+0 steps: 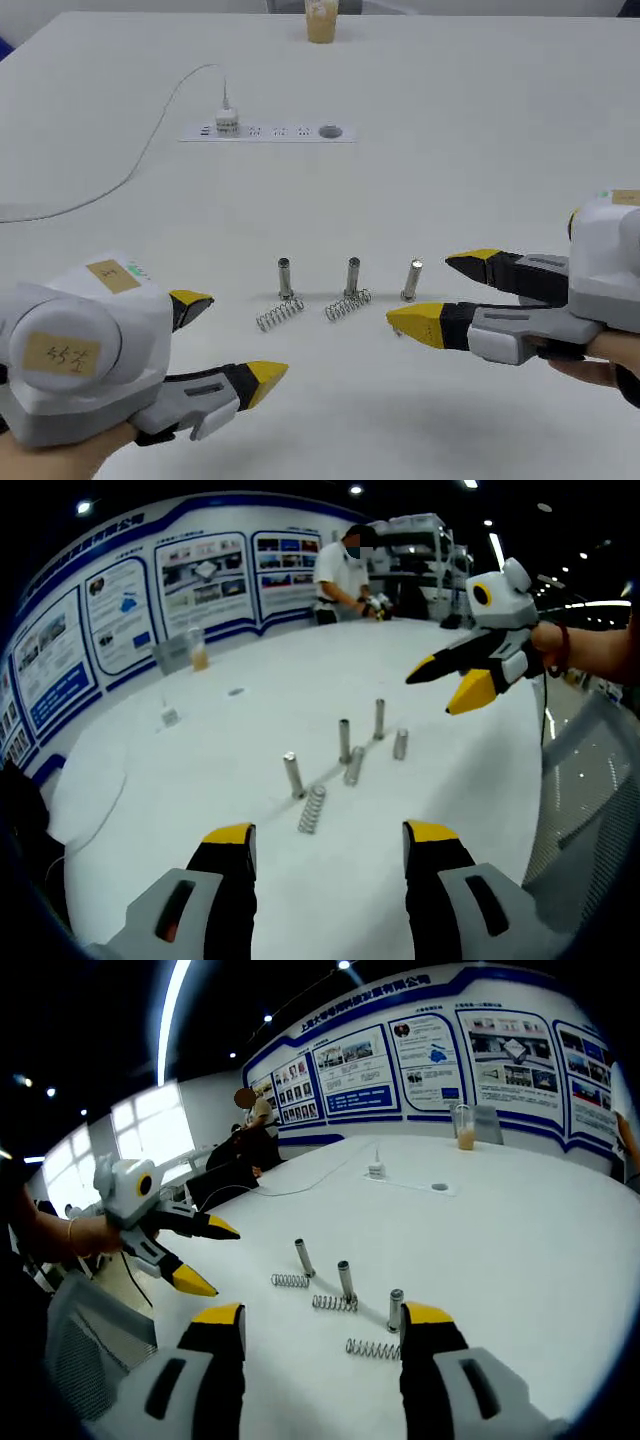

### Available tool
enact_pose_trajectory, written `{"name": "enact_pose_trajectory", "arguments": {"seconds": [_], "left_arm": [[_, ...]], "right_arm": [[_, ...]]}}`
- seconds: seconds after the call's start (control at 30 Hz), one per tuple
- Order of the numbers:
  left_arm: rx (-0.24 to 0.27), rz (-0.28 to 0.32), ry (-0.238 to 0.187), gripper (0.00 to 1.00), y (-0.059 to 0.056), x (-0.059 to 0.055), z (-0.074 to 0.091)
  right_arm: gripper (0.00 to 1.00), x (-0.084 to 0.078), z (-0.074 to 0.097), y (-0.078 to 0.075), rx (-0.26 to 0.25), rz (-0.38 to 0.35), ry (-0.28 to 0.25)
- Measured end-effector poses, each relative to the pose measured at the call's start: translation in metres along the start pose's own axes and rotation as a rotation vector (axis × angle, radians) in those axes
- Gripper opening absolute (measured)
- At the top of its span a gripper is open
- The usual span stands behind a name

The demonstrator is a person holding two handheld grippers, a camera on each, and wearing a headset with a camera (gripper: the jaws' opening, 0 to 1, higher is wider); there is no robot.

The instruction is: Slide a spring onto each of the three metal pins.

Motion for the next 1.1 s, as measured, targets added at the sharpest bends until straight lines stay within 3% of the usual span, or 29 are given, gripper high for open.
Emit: {"name": "enact_pose_trajectory", "arguments": {"seconds": [0.37, 0.53, 0.67, 1.1], "left_arm": [[-0.026, -0.042, 0.023, 0.53, 0.014, -0.009, -0.027], [-0.044, -0.053, 0.043, 0.49, 0.016, -0.016, -0.04], [-0.056, -0.034, 0.035, 0.48, 0.017, -0.018, -0.047], [-0.071, -0.062, 0.032, 0.35, 0.019, -0.024, -0.06]], "right_arm": [[0.63, -0.013, 0.006, 0.005, 0.015, -0.049, 0.003], [0.62, -0.019, 0.007, 0.005, 0.012, -0.075, 0.001], [0.61, -0.025, 0.008, 0.005, 0.017, -0.086, 0.004], [0.66, -0.036, 0.014, 0.007, 0.025, -0.098, -0.008]]}}
Point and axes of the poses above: the centre of the closed fingertips' face, and the gripper's own axes: z roughly backward along the fingers, y roughly to its left, x roughly out of its top, the point moved 2 cm from there along z, roughly backward along the fingers, and after that the axes turned 5 degrees about -z, right-handed, at the moved point
